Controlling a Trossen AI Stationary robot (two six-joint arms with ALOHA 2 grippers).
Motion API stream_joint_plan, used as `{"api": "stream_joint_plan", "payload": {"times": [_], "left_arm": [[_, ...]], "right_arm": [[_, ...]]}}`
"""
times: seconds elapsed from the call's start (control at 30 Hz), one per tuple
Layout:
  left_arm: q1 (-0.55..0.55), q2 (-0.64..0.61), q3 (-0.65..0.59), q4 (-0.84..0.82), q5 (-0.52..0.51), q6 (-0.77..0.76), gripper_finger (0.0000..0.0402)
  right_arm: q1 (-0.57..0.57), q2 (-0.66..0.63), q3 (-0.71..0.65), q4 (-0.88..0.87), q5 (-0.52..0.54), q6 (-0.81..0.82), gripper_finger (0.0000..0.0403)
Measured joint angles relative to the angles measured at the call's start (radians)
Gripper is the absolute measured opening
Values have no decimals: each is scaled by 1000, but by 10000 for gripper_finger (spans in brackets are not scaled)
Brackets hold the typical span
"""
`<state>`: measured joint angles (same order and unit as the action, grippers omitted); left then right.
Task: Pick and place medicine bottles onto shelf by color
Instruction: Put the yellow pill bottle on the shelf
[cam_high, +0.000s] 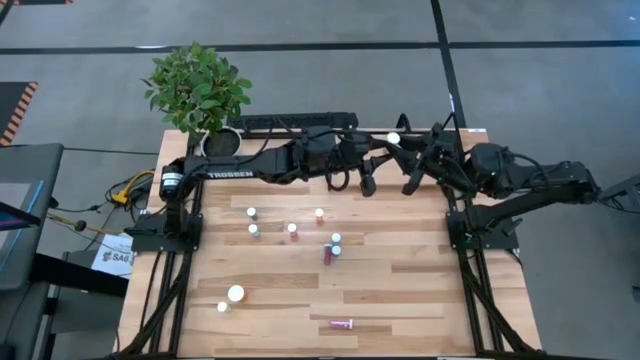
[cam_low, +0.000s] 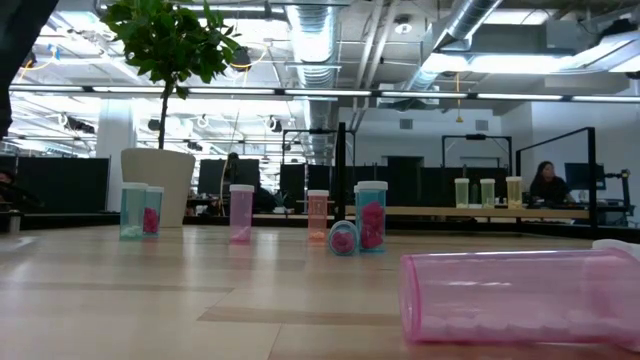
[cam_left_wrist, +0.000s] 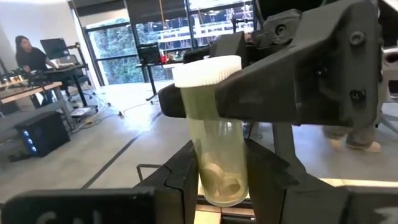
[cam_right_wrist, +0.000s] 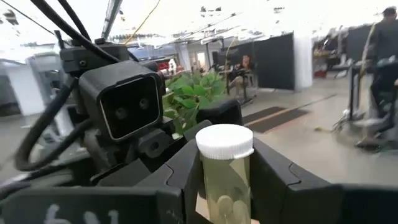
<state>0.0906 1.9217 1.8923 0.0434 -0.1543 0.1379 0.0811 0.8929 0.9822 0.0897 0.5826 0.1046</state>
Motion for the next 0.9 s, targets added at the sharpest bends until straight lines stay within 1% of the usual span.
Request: {"api": "stream_joint_plan", "payload": {"times": [0.1,0.2,0.33,0.4,0.5,0.7,0.8,0.9], "left_arm": [[0,0,0,-2,-4,12,89],[1,0,0,4,-11,15,89],[1,0,0,-1,-11,15,89],[1,0,0,-9,-11,14,89],[1,0,0,-46,-10,13,89],[1,0,0,-230,2,-17,89],[1,0,0,-313,80,-55,89],[1,0,0,-354,211,-114,89]], "right_arm": [[4,-19,0,-40,-17,59,159],[4,-33,0,-82,-30,107,196],[4,-39,1,-100,-37,131,248],[5,-37,23,-160,-62,140,264],[5,-37,106,-347,-115,218,274],[5,-9,356,-866,-144,473,276],[3,37,465,-1053,-173,557,276],[-4,98,536,-1179,-250,609,276]]}}
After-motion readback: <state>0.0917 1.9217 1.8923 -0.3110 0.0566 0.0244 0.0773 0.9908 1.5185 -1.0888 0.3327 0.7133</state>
